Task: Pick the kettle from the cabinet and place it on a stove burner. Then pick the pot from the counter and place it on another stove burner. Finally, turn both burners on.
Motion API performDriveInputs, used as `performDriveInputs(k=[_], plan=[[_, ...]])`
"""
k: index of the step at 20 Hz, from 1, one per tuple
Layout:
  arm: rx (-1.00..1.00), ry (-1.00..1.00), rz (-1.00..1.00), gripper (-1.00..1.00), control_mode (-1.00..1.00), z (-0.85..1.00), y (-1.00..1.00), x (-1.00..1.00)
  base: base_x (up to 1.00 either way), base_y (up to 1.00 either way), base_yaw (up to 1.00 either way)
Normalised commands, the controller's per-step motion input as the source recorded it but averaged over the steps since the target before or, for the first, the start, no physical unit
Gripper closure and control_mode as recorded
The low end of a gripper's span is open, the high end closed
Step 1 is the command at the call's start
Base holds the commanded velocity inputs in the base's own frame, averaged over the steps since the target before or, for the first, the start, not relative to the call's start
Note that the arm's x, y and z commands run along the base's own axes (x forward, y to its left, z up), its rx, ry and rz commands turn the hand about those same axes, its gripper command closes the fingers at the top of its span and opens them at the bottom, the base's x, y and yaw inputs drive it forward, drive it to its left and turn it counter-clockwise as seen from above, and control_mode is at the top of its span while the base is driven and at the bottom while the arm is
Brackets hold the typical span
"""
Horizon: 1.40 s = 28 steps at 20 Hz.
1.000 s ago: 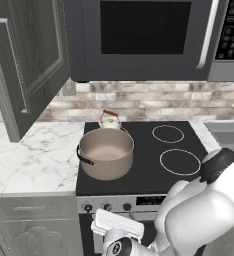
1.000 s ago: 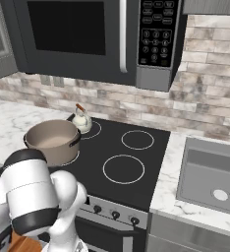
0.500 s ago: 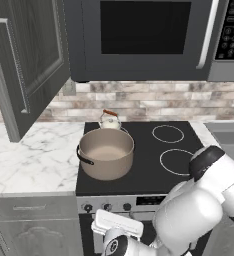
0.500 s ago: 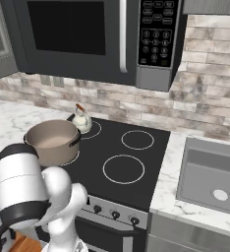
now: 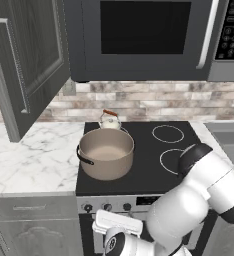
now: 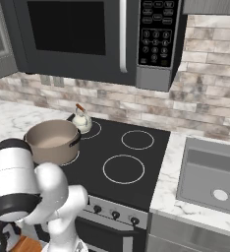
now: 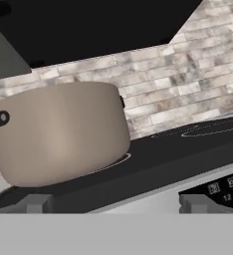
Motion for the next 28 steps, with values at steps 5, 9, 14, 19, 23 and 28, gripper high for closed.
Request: performDriveInputs(k=[5,9,14,19,23,28], plan=[[-0.02,0.0,0.05,-1.0,-1.0,-0.23,0.09,0.02,0.0,0.0,0.0],[-0.01,-0.02,0.05,-1.0,-1.0,-0.19,0.14,0.0,0.0,0.0,0.0],[-0.03,0.0,0.03,-1.0,-1.0,-0.15,0.13,0.06,0.0,0.0,0.0],[-0.02,0.0,0.01,-1.0,-1.0,-0.14,0.06,0.15,0.0,0.0,0.0],[-0.01,0.0,0.01,-1.0,-1.0,-0.15,0.05,0.15,0.0,0.0,0.0],[-0.01,0.0,0.01,-1.0,-1.0,-0.16,0.08,0.11,0.0,0.0,0.0]])
